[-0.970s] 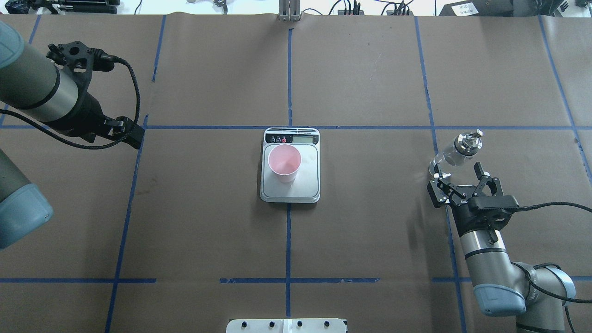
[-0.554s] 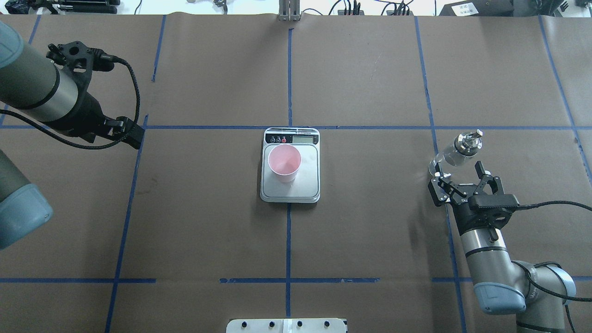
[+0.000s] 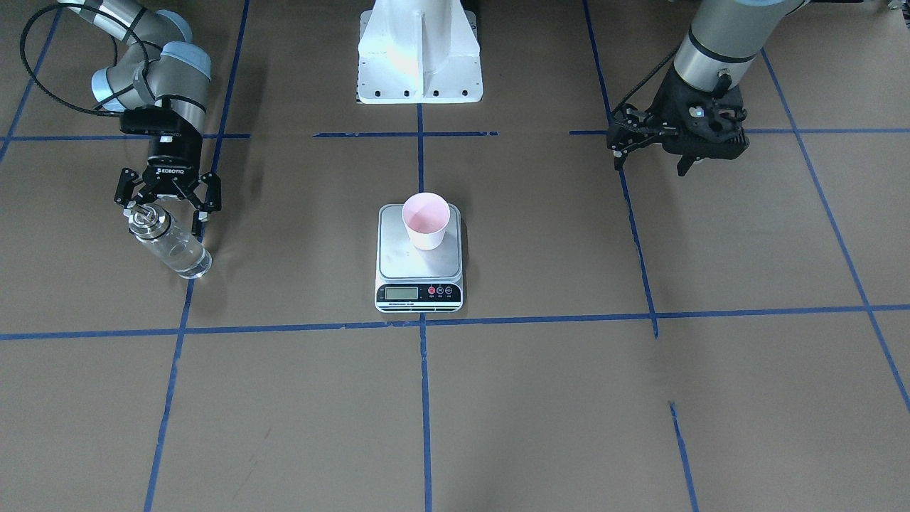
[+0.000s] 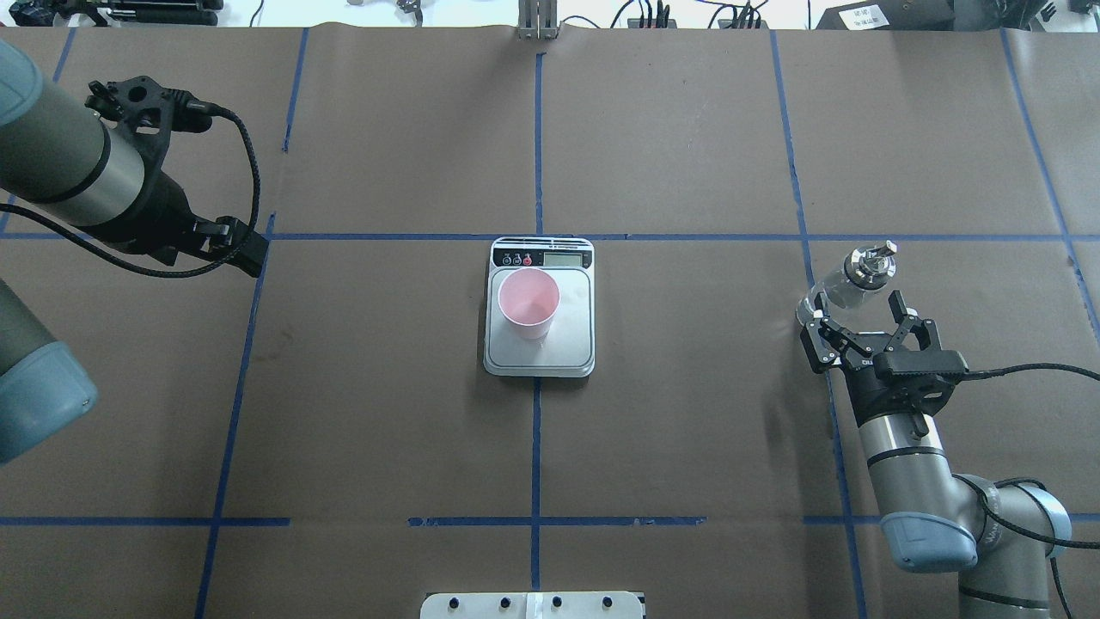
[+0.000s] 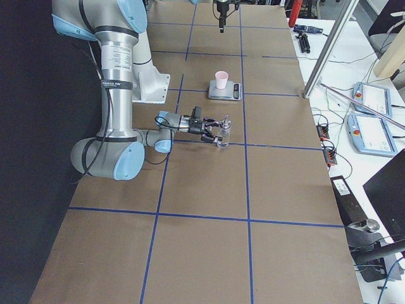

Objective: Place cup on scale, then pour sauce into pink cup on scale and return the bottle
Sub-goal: 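Close the right gripper around the glass bottle body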

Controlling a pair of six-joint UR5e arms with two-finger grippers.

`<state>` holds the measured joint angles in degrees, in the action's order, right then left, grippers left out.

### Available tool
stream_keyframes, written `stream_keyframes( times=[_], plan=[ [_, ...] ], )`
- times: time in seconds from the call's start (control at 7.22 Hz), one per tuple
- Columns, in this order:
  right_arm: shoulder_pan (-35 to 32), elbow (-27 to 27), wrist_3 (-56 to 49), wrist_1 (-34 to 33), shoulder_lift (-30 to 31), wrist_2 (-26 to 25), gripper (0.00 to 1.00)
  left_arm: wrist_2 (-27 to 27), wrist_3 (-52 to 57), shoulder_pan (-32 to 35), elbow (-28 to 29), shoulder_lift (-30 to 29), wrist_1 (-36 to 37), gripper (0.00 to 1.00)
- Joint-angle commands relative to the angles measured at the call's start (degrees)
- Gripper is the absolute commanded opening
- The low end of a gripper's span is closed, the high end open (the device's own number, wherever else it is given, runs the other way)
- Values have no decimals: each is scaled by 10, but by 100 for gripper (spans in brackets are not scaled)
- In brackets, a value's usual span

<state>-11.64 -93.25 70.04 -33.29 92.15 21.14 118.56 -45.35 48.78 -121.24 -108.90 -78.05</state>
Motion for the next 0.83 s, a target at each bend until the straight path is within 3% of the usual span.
stream_keyframes(
  times=[0.0,0.69],
  plan=[
    [-8,3,-1,0,-6,7,100,0,0,0,-1,0,1,100],
    [-11,18,2,1,-18,16,100,1,0,0,-2,0,2,100]
  ],
)
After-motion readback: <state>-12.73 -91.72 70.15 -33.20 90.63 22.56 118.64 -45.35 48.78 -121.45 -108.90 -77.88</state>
